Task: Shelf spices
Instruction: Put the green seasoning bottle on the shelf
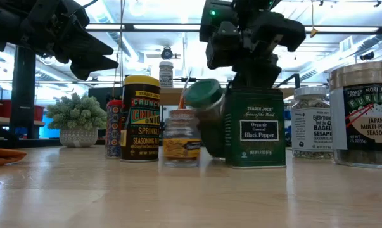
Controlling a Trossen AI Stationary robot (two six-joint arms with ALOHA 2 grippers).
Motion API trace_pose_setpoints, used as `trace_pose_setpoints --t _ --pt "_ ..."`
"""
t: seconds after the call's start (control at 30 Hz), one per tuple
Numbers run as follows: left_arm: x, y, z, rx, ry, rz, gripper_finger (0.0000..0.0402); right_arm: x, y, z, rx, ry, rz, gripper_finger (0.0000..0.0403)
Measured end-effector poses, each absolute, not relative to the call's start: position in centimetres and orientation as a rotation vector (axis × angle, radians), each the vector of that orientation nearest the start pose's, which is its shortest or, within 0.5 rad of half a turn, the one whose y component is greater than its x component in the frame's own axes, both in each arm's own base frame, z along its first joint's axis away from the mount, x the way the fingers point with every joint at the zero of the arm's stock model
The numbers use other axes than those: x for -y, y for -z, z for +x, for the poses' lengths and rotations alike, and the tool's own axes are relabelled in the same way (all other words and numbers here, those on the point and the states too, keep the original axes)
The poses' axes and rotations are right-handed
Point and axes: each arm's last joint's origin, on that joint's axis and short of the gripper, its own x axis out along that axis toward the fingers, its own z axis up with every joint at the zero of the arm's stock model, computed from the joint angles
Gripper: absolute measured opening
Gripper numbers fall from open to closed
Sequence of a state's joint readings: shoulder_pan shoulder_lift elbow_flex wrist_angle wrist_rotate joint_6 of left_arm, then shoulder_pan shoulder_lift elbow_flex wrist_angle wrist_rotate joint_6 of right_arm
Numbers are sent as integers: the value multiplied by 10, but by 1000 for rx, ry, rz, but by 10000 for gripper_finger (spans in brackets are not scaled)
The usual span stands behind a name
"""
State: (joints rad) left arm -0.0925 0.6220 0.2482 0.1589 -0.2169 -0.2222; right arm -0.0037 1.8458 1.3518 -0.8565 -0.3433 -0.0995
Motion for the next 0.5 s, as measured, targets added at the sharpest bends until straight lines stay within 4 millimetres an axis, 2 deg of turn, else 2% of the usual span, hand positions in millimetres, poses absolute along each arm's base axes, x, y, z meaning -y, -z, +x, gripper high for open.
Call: trace_pose_setpoints --t 0.1,0.5 --pt "8 -203 149 -198 -147 -188 239 -8 -201 357 -1327 -292 115 0" --pt "8 -203 149 -196 -149 -211 239 -8 -201 357 -1331 -257 78 0"
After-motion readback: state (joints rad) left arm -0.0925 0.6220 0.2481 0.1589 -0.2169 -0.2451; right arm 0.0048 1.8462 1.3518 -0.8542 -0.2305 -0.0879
